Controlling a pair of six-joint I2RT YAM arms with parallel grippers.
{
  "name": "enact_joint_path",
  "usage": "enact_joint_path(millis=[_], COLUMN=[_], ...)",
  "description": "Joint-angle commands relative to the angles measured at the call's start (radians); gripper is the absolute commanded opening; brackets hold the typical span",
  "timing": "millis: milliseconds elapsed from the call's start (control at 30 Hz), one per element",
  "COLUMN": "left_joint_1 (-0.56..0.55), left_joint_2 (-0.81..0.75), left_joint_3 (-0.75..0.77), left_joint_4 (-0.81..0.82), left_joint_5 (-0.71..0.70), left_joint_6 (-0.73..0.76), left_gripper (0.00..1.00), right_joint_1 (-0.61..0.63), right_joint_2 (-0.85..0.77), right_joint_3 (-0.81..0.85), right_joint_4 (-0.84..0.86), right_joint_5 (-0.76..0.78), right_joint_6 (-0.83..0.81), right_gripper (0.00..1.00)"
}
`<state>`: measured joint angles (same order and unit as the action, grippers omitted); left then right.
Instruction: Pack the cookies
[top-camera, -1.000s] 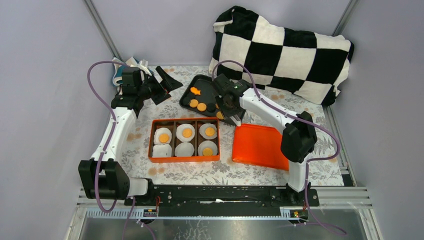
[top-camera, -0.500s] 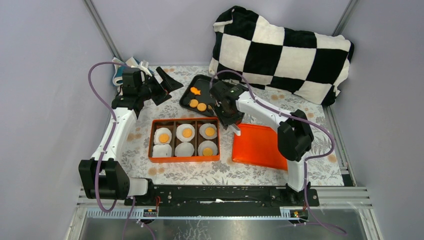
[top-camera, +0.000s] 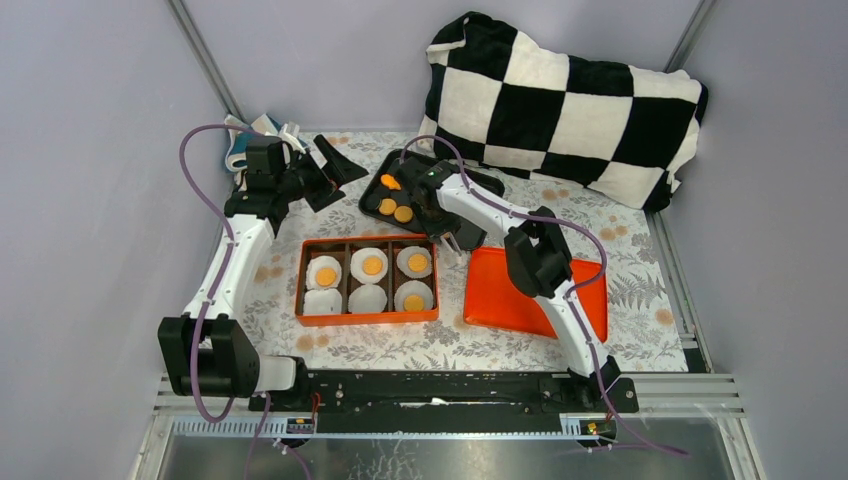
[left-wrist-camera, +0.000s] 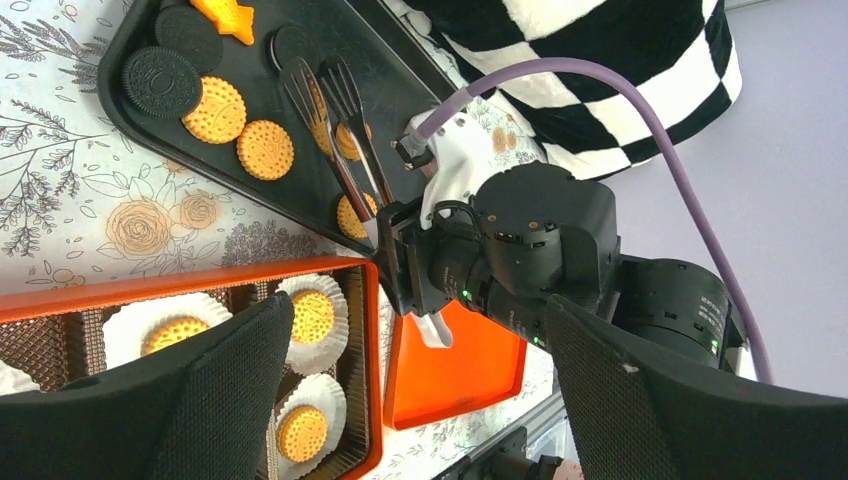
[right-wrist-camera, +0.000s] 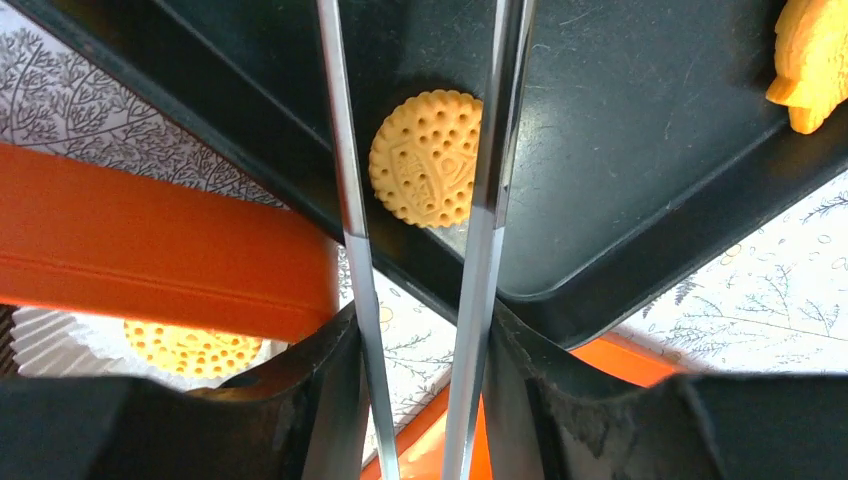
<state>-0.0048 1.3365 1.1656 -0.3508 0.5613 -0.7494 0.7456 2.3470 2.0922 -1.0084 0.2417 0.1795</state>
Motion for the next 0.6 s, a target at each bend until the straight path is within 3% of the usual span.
enact_joint_path(millis=[0,233,567], left_joint_1=[0.003,0.003,0.003], left_joint_2=[0.009,-0.003,-0.007], left_joint_3=[0.003,0.014,0.006], left_joint_4=[0.039,0.039,0.040], left_joint_5=[0.020,0.022,0.029], left_joint_6=[0.005,0.007,0.005], left_gripper=[0.99,0.99,0.99], right_joint_1=[-0.008,-0.011,-0.011], right_joint_2=[-0.012,-0.108,0.046], right_joint_3=[0.070,0.013,0.197], right_joint_4=[-0.005,0.081,-0.037], right_joint_5=[0.064,-0.016,0.034], right_joint_6=[-0.013,-0.026,-0.034], right_gripper=[0.47,0.58,0.54])
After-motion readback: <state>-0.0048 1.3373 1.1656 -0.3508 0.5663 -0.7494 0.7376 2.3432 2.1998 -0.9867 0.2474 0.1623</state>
